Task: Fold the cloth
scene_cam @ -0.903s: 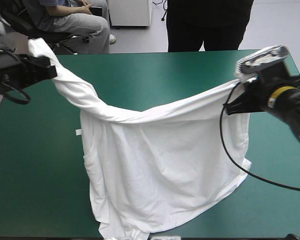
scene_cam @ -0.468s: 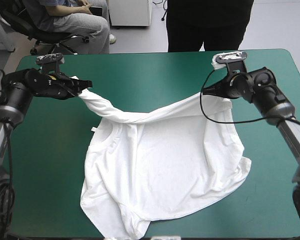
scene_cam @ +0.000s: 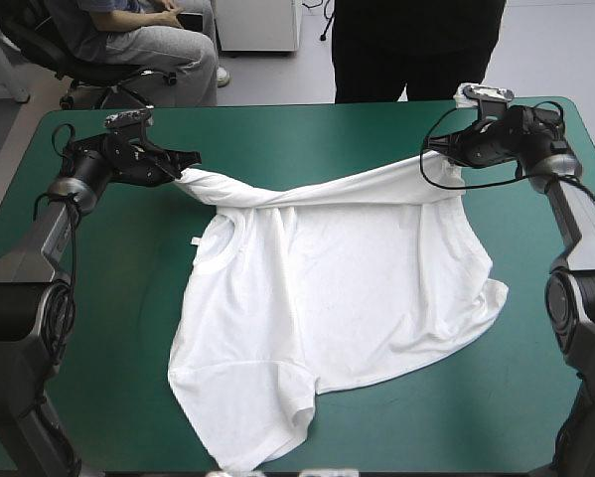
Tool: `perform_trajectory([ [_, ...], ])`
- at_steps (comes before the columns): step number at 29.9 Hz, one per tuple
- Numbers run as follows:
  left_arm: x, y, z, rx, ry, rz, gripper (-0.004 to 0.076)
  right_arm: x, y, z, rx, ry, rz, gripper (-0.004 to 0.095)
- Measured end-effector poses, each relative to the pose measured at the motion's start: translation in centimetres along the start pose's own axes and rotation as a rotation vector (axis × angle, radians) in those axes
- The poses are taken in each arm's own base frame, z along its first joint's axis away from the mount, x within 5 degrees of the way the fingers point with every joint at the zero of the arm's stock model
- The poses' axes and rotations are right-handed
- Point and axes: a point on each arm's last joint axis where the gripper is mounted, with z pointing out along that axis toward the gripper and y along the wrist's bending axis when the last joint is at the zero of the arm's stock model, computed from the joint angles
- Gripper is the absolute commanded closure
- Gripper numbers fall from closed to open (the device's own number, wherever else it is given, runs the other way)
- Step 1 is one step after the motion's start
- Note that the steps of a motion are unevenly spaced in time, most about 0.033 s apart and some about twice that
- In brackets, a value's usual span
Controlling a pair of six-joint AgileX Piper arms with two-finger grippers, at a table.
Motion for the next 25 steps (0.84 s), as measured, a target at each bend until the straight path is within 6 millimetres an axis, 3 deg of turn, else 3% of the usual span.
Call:
perform_trajectory([
  [2, -0.2, 0.1, 0.6, 0.0, -0.005, -0.004, 0.0715, 0.0, -0.2, 0.8, -0.003, 0.016, -0.002, 0.085],
  [4, -0.3, 0.1, 1.1, 0.0, -0.002, -0.006, 0.0633, 0.2, -0.2, 1.4, -0.013, 0.037, -0.015, 0.0698],
  [7, -0.2, 0.2, 1.5, -0.002, 0.008, 0.017, 0.0391, 0.6, -0.1, 2.2, -0.042, 0.065, -0.032, 0.0414],
  [9, -0.1, 0.2, 1.4, 0.001, 0.025, 0.054, 0.0227, 0.8, 0.0, 2.5, -0.059, 0.074, -0.039, 0.033],
  [10, -0.2, 0.1, 1.2, 0.004, 0.04, 0.069, 0.0184, 0.8, 0.1, 2.5, -0.068, 0.078, -0.039, 0.0333],
  [14, -0.6, -0.4, -0.1, 0.016, 0.098, 0.102, 0.0215, 0.6, 0.4, 1.8, -0.086, 0.108, -0.059, 0.0418],
  [17, -1.2, -1.0, -2.5, 0.028, 0.104, 0.139, 0.0273, 0.4, 0.7, 0.1, -0.092, 0.128, -0.094, 0.0456],
  [21, -2.0, -1.9, -7.7, 0.022, 0.069, 0.204, 0.0302, -0.2, 1.4, -4.5, -0.084, 0.107, -0.154, 0.0459],
  [25, -2.0, -2.7, -13.3, 0.012, 0.051, 0.25, 0.0302, -0.7, 2.2, -10.4, -0.068, 0.048, -0.203, 0.0459],
])
